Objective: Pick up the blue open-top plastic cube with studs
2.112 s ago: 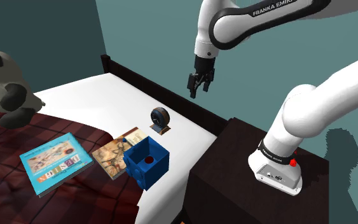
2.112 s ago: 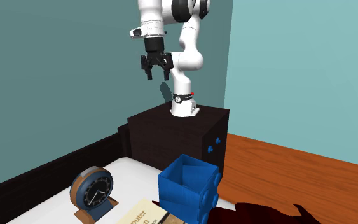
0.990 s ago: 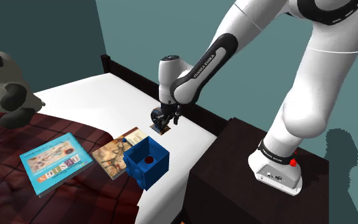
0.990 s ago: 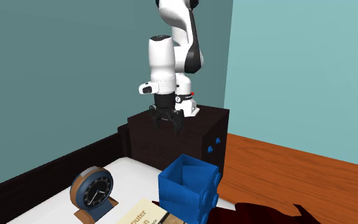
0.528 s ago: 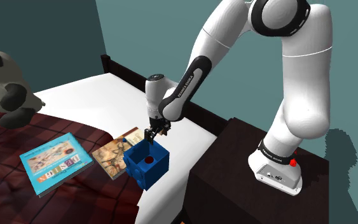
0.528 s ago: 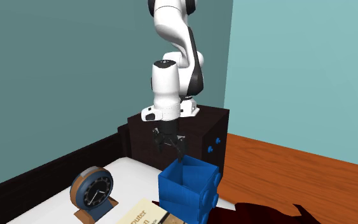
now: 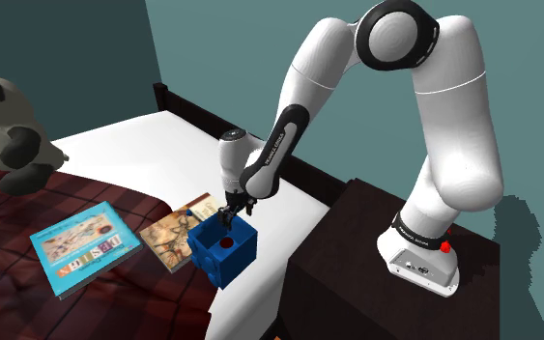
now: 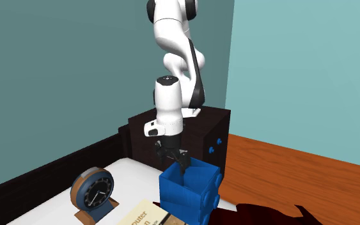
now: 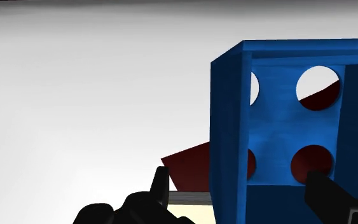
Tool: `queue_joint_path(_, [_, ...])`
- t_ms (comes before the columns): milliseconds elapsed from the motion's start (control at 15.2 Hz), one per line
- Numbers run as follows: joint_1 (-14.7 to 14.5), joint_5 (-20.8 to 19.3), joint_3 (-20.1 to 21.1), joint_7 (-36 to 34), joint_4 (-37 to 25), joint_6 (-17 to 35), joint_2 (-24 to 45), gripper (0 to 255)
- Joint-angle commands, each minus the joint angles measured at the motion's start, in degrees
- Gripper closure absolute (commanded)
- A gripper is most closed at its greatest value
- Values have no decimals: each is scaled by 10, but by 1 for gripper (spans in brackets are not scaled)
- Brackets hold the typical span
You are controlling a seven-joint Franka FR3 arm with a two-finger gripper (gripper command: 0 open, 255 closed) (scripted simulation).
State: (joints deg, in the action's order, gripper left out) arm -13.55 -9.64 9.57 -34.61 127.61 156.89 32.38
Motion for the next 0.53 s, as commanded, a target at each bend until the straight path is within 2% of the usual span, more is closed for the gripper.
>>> queue_joint_path(0, [0, -2, -3, 0, -2, 7, 8, 0])
queue_joint_path(66, [0, -2, -3, 0, -2, 7, 8, 0])
queue_joint_path(132, [0, -2, -3, 0, -2, 7, 8, 255])
queue_joint_path(462, [0, -2, -3, 1, -1, 7, 8, 255])
